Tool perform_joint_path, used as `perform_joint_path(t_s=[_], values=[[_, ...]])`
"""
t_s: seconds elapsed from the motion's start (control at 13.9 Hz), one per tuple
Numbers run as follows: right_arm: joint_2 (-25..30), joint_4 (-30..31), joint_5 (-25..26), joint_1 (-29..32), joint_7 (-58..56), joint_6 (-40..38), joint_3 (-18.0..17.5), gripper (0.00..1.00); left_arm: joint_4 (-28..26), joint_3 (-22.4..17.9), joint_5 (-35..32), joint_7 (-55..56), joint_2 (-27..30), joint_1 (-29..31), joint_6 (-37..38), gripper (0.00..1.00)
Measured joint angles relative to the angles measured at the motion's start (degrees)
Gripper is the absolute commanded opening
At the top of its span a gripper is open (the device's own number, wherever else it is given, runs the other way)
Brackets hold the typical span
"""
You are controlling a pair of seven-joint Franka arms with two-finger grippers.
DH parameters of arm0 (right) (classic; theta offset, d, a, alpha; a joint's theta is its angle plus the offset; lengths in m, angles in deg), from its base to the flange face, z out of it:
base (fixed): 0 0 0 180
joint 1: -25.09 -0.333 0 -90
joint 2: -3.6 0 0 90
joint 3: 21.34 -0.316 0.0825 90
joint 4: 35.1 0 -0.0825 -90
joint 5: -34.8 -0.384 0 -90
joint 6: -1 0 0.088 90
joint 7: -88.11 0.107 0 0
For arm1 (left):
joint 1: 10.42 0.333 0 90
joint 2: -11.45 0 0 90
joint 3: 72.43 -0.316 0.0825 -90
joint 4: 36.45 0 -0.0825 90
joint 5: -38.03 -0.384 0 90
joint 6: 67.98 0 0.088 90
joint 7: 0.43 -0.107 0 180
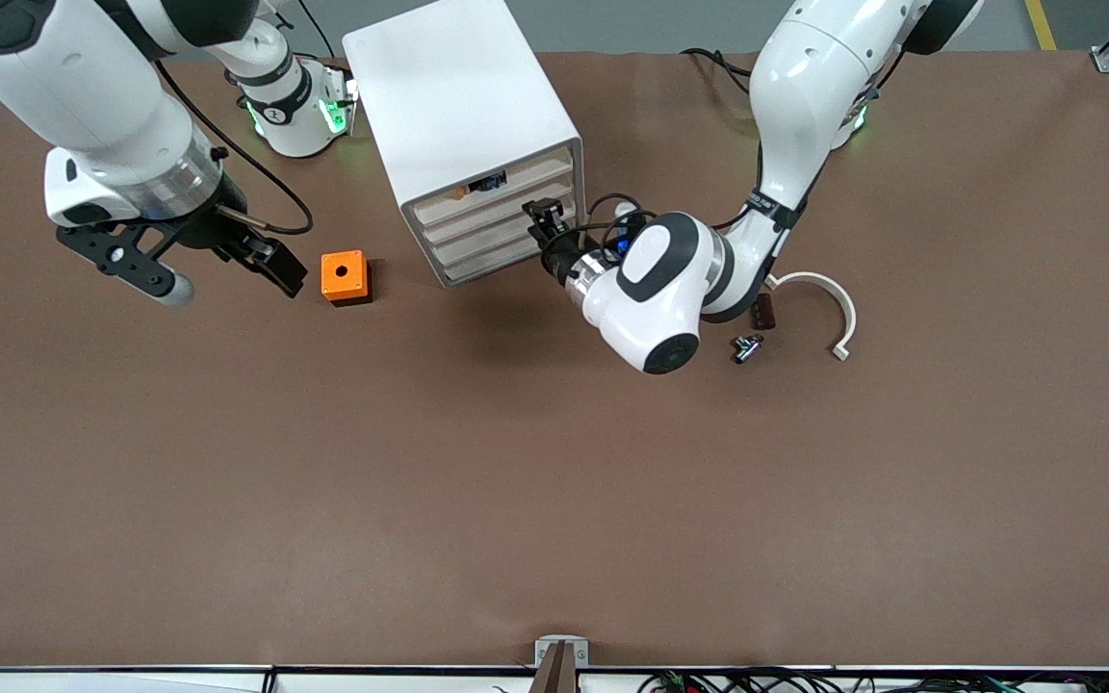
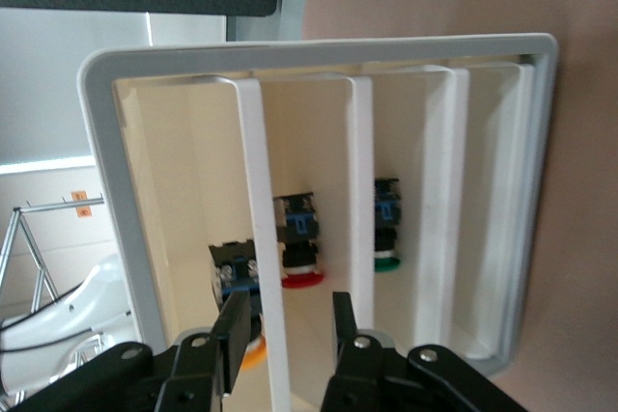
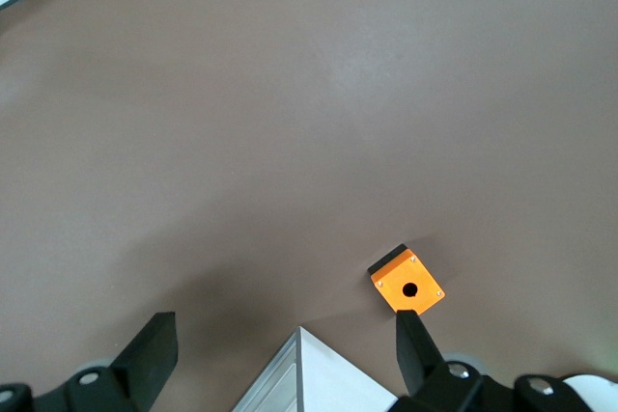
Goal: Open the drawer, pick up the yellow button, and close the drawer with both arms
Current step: 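Grasp the drawer handle with the left gripper while the right gripper approaches, then pull the drawer open with the left gripper while the right gripper reaches in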
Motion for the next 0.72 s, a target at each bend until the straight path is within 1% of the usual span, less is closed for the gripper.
perform_joint_path(t_s=[0.14, 0.22, 0.72], values=[[-1.0, -0.1, 0.0, 0.0, 2.1, 0.0, 0.2, 1.00, 0.0, 0.1, 0.0, 1.2, 0.0, -0.8, 1.2, 0.38], [-1.4, -0.1, 0.0, 0.0, 2.4, 0.1, 0.2, 1.00, 0.0, 0.1, 0.0, 1.8, 0.0, -1.0, 1.9, 0.34], [-2.0, -0.2, -0.1, 0.0, 2.9, 0.1, 0.2, 1.00, -0.2, 0.1, 0.0, 2.2, -0.5, -2.6, 2.7, 0.34]])
